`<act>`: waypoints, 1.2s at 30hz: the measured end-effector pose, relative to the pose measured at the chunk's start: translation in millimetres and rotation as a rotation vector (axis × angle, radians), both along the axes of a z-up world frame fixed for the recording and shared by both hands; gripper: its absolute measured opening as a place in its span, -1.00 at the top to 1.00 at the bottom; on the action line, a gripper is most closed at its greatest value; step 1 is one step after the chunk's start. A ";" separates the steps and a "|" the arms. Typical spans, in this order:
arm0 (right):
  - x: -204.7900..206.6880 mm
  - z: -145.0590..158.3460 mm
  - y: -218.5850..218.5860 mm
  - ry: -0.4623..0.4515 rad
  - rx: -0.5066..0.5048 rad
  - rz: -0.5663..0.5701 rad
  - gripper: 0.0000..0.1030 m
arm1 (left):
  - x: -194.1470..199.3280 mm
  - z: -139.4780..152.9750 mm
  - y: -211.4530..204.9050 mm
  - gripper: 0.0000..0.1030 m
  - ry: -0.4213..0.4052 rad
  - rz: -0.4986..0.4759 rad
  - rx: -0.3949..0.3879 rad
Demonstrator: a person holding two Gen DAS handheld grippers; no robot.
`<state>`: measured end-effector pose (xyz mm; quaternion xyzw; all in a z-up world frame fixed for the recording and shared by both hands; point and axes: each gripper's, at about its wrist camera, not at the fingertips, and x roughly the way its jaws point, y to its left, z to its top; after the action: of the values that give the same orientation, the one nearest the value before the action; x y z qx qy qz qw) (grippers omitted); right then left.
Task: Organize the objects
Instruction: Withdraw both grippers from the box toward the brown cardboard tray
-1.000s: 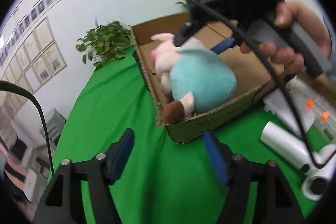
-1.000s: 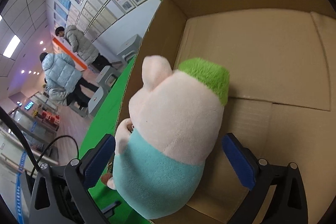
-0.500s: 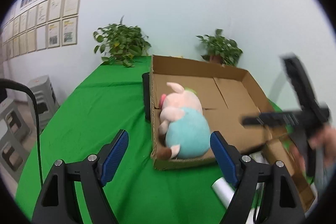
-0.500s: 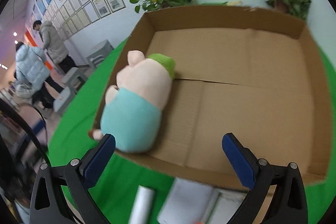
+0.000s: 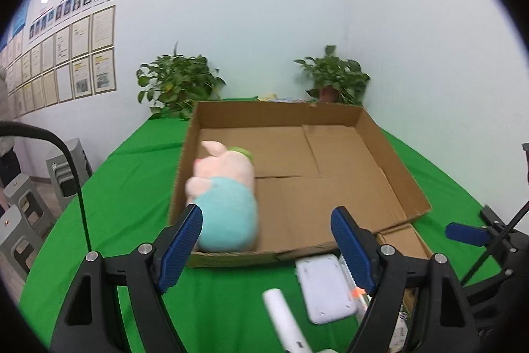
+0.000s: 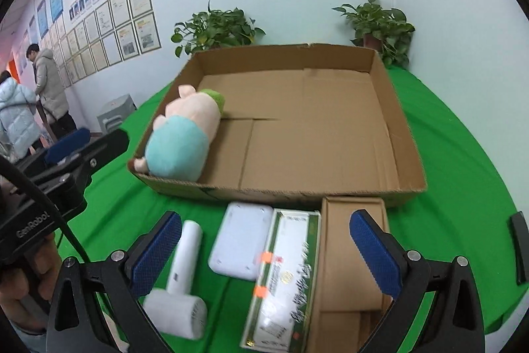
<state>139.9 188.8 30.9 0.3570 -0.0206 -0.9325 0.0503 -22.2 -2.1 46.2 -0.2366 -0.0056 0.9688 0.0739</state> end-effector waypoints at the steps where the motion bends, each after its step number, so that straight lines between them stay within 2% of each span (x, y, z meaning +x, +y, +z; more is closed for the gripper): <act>1: 3.9 -1.7 3.2 -0.008 -0.001 0.000 -0.99 | -0.2 -1.1 3.7 -0.55 -0.008 -0.005 -0.002; 4: 0.9 -11.4 3.5 -0.014 -0.017 -0.020 -0.99 | -0.2 -5.3 8.4 -0.55 -0.023 -0.010 -0.003; 9: 1.7 -25.9 1.5 -0.028 -0.007 -0.040 -0.98 | 1.9 -14.7 5.4 -0.55 -0.044 0.037 0.014; 14: -32.1 -38.3 -15.1 -0.045 -0.012 -0.024 -0.98 | 0.6 -23.6 11.2 -0.55 -0.061 0.058 0.011; 21: -50.5 -51.7 -17.6 -0.061 -0.002 -0.025 -0.98 | -10.9 -33.4 10.8 -0.55 -0.091 0.066 0.037; 25: -55.3 -57.4 -18.4 -0.062 -0.008 -0.020 -0.98 | -15.4 -38.9 14.3 -0.55 -0.108 0.060 0.025; 28: -54.2 -60.2 -19.5 -0.055 -0.032 0.007 -0.98 | -18.0 -43.0 16.4 -0.55 -0.127 0.047 0.030; 30: -46.8 -56.6 -16.9 -0.037 -0.094 0.053 -0.98 | -19.9 -47.2 15.7 -0.55 -0.153 0.023 0.043; 32: -30.1 -46.6 -12.5 0.014 -0.139 0.116 -0.99 | -20.3 -51.1 15.6 -0.56 -0.173 -0.002 0.052; 36: -6.3 -47.0 -7.4 0.032 -0.072 0.173 -0.99 | -17.7 -58.1 19.6 -0.56 -0.216 -0.058 0.062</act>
<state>133.6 181.4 -16.1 0.3405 -0.0224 -0.9289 0.1439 -39.9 17.5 -11.9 -0.3373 -0.0364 0.9344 0.1083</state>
